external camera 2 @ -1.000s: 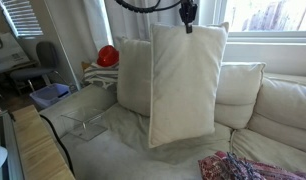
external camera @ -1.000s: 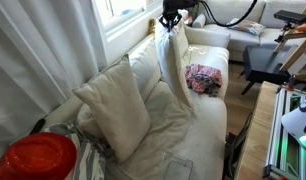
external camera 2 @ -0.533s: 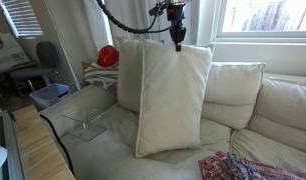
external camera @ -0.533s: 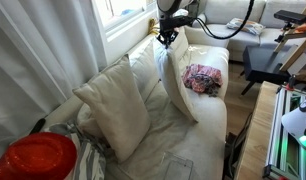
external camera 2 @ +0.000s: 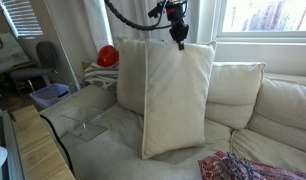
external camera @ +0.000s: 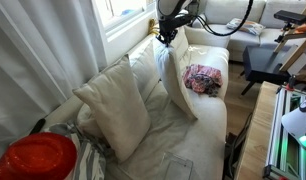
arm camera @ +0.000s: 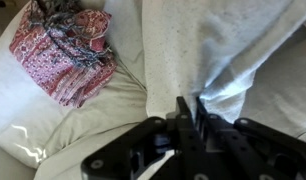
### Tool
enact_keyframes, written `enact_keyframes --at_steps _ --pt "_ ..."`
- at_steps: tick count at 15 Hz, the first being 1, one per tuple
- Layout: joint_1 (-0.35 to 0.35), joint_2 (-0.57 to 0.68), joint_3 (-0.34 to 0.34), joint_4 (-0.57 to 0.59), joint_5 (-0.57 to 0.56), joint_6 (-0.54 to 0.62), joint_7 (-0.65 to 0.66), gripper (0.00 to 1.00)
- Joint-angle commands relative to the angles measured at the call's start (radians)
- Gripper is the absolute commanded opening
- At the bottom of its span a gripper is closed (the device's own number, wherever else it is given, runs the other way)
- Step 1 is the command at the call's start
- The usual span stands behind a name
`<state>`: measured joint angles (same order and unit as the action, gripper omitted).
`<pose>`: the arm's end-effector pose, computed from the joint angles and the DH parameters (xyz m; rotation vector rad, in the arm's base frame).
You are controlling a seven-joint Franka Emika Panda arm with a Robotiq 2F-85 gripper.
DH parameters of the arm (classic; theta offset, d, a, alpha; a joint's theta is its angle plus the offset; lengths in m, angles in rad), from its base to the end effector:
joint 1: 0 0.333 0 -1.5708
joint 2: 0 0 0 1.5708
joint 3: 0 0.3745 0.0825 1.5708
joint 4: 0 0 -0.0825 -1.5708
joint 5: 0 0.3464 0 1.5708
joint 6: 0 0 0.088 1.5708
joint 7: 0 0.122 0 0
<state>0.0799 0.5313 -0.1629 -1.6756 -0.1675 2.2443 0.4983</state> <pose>0.6797 -0.0459 0.3609 2.8615 -0.6629 0.1249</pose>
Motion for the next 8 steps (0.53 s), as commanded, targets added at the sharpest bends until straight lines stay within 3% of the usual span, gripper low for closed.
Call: enact_keyframes --at_steps 1,8 --pt "0.036 -0.079 -0.016 -0.062 -0.132 0.002 -0.071 0.02" --pt "0.029 -0.174 0.016 -0.186 -0.33 0.076 -0.261 0.02"
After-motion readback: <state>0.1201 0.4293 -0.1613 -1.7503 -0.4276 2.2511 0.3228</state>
